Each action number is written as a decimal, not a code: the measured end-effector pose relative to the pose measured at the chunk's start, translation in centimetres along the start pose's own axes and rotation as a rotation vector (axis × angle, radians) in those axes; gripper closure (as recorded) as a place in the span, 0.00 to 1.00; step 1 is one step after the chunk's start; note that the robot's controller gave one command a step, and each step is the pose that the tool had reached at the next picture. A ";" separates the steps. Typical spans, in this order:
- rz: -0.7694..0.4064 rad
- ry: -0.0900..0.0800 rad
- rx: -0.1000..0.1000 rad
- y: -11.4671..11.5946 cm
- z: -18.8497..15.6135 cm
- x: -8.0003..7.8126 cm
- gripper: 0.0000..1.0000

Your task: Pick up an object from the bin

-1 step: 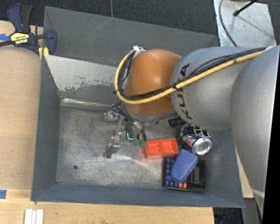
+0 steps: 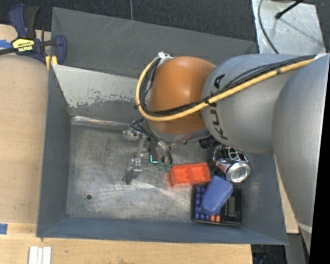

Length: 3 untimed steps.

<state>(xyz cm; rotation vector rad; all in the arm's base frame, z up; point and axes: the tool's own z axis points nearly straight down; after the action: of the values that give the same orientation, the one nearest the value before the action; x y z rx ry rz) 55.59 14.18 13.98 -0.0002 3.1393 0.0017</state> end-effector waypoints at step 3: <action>-0.129 0.001 0.000 -7.8 2.7 -0.7 1.00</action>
Offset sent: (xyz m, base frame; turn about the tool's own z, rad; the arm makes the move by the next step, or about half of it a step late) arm 0.0218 -0.0560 -0.0184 -0.1611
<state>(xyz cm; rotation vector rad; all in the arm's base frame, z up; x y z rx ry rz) 56.28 6.40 11.29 -0.2023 3.1334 0.0008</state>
